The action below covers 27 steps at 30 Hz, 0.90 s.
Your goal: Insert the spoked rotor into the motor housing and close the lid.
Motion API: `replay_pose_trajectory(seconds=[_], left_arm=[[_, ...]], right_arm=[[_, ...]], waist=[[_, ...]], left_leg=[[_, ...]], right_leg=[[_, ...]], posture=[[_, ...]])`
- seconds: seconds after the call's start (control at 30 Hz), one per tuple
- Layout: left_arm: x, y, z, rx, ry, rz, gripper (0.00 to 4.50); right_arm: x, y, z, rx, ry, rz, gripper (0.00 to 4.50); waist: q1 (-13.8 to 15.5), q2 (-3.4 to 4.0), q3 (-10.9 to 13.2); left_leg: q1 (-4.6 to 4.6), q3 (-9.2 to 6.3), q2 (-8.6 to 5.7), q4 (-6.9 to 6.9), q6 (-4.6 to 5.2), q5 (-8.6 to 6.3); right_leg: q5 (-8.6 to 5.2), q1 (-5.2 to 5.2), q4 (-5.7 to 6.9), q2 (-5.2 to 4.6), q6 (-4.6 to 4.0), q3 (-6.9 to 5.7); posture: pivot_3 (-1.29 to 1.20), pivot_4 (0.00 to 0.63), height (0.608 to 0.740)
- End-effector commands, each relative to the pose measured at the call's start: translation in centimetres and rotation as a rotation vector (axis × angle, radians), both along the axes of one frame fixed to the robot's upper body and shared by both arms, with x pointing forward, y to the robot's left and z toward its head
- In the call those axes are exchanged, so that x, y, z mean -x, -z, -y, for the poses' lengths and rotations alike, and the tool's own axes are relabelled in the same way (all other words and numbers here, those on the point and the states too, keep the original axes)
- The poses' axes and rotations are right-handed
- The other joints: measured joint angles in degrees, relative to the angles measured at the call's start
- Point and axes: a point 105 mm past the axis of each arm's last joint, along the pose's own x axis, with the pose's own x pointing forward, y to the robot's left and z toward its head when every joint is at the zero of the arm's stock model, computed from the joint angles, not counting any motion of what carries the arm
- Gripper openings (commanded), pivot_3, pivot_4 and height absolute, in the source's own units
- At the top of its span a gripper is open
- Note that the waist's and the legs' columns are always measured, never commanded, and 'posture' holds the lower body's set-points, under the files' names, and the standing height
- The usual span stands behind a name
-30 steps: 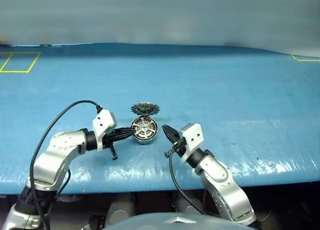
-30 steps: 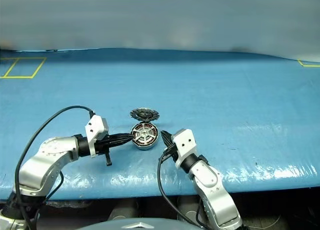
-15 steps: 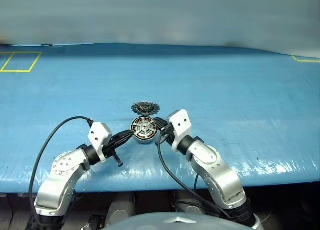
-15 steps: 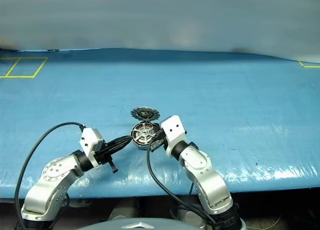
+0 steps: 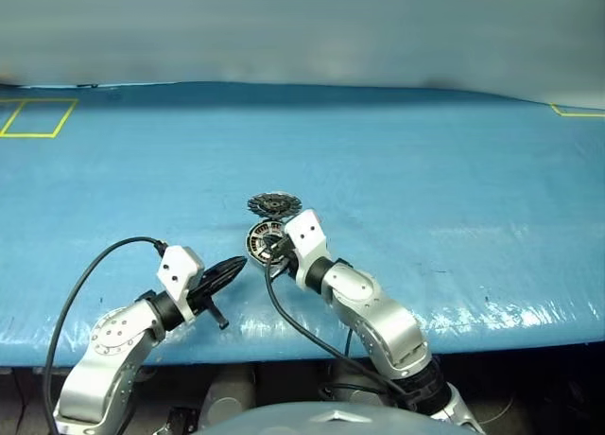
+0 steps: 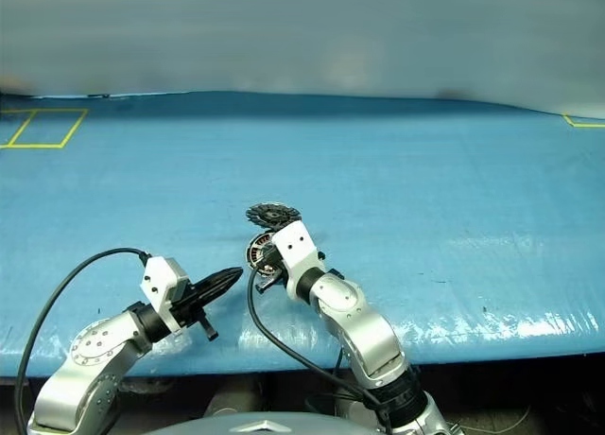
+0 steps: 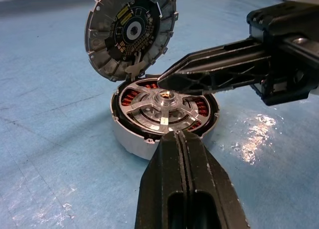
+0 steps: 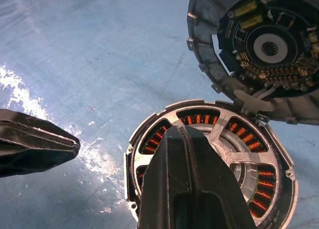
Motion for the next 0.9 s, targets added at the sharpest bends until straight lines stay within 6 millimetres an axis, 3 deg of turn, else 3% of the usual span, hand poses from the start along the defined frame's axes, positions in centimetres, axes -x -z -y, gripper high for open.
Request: replay_pose_trajectory(seconds=[0.03, 0.37, 0.6, 0.73, 0.9], left_arm=[[0.0, -1.3, 0.0, 0.013, 0.008, 0.059, 0.03], [0.0, -1.3, -0.1, 0.020, 0.009, 0.060, 0.03], [-0.1, -1.3, -0.1, 0.026, 0.007, 0.059, 0.03], [-0.1, -1.4, -0.3, 0.022, -0.006, 0.061, 0.03], [-0.1, -1.6, -0.5, 0.020, -0.008, 0.064, 0.03]], right_arm=[[-0.5, -0.2, -0.2, -0.002, 0.021, 0.018, 0.00], [-1.1, 1.4, 0.3, 0.076, 0.091, -0.071, 0.00], [1.1, 2.0, -1.1, 0.147, -0.091, -0.086, 0.00], [0.8, 2.7, -0.8, 0.163, -0.052, -0.102, 0.00], [0.7, -0.6, -1.0, 0.017, -0.074, -0.020, 0.00]], waist=[[-0.05, 0.00, 0.00], [-0.15, 0.02, -0.04], [-0.18, 0.00, -0.14], [-0.46, 0.01, -0.19], [-0.43, 0.01, -0.21]], left_leg=[[0.00, 0.00, 0.00, 0.00, 0.00, 0.00], [0.03, 0.00, 0.01, -0.01, 0.00, 0.00], [0.03, 0.00, 0.00, -0.06, 0.00, 0.00], [0.06, 0.00, 0.03, -0.19, 0.00, 0.00], [0.07, 0.00, 0.02, -0.21, 0.00, 0.00]], right_leg=[[0.00, -0.01, 0.00, 0.00, 0.00, 0.00], [0.00, 0.00, 0.01, 0.01, 0.00, 0.00], [-0.01, 0.02, -0.06, -0.01, 0.00, 0.00], [-0.03, -0.02, -0.07, 0.01, -0.04, -0.01], [-0.04, -0.01, -0.09, 0.00, -0.04, -0.01]], posture=[[0.00, 0.150, 0.740], [0.00, 0.150, 0.740], [0.00, 0.150, 0.740], [0.00, 0.150, 0.740], [0.00, 0.150, 0.740]])
